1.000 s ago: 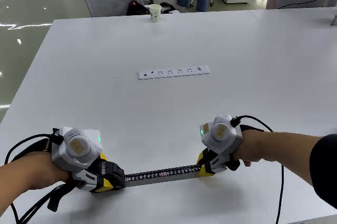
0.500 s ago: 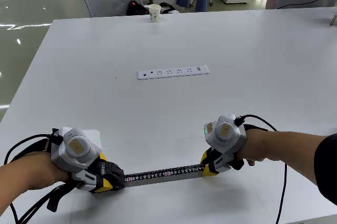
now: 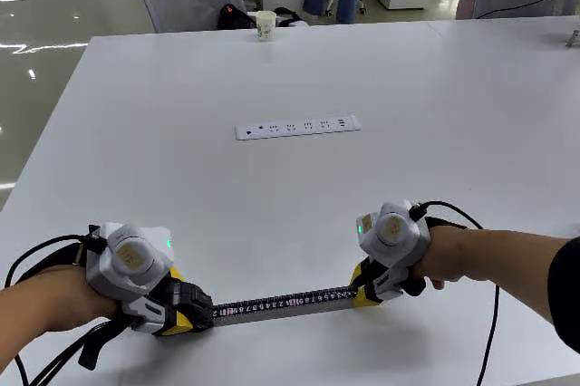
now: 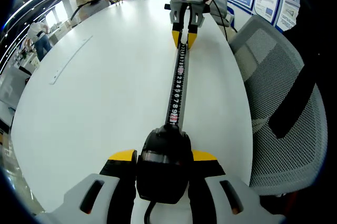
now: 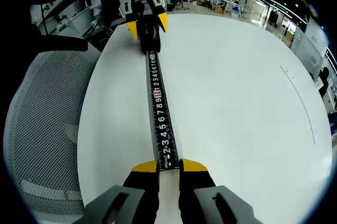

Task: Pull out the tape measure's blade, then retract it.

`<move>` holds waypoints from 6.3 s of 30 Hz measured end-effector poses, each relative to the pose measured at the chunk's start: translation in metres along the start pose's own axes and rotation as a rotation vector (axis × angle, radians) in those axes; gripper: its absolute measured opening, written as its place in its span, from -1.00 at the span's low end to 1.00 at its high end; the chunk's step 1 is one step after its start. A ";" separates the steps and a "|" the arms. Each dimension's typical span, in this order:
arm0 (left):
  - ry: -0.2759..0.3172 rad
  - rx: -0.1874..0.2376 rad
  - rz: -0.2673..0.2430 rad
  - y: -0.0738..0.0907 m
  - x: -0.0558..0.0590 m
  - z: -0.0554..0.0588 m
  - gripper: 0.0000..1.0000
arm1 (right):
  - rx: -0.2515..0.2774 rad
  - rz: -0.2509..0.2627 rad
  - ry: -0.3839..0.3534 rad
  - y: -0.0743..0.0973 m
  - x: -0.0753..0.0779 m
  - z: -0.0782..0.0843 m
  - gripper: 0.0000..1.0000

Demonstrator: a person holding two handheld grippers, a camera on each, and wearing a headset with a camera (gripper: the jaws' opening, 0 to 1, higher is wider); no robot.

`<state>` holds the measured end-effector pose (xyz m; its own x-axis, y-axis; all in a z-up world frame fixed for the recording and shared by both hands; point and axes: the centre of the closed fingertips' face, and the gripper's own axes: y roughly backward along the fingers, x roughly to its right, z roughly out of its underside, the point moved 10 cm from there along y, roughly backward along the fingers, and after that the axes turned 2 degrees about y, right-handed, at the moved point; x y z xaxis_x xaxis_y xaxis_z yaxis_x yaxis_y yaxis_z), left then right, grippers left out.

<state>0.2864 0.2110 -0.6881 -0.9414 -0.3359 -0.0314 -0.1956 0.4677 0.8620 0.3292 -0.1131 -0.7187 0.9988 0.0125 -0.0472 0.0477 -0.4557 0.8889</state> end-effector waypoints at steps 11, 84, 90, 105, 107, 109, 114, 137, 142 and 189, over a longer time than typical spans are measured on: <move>0.001 0.000 0.000 0.000 0.000 0.000 -0.35 | -0.001 0.000 0.000 0.003 0.001 0.006 -0.80; 0.079 0.022 0.026 0.023 0.016 0.001 0.40 | -0.034 0.043 0.076 0.025 -0.013 0.007 -0.30; 0.178 0.078 0.053 0.025 0.021 0.002 0.69 | 0.020 0.073 0.000 0.031 -0.015 0.010 -0.19; 0.342 0.245 -0.055 0.037 0.033 0.006 0.98 | 0.155 0.202 -0.209 0.048 -0.030 0.030 0.27; 0.397 0.290 -0.082 0.040 0.034 0.008 0.98 | 0.183 0.217 -0.233 0.052 -0.033 0.033 0.30; 0.436 0.322 -0.125 0.042 0.031 0.013 0.98 | 0.210 0.241 -0.260 0.055 -0.035 0.037 0.34; 0.489 0.383 -0.187 0.051 0.034 0.025 0.98 | 0.250 0.271 -0.317 0.061 -0.043 0.047 0.45; 0.600 0.388 -0.289 0.057 0.067 0.067 0.98 | 0.406 0.369 -0.495 0.086 -0.074 0.097 0.95; 0.632 0.418 -0.308 0.062 0.066 0.069 0.98 | 0.394 0.371 -0.478 0.087 -0.084 0.101 0.98; 0.589 0.364 -0.330 0.081 0.072 0.087 0.98 | 0.374 0.486 -0.467 0.121 -0.108 0.118 0.98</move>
<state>0.1787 0.2959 -0.6651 -0.5363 -0.8375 0.1046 -0.6154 0.4729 0.6306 0.2264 -0.2748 -0.6601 0.7945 -0.6054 0.0481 -0.4855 -0.5855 0.6492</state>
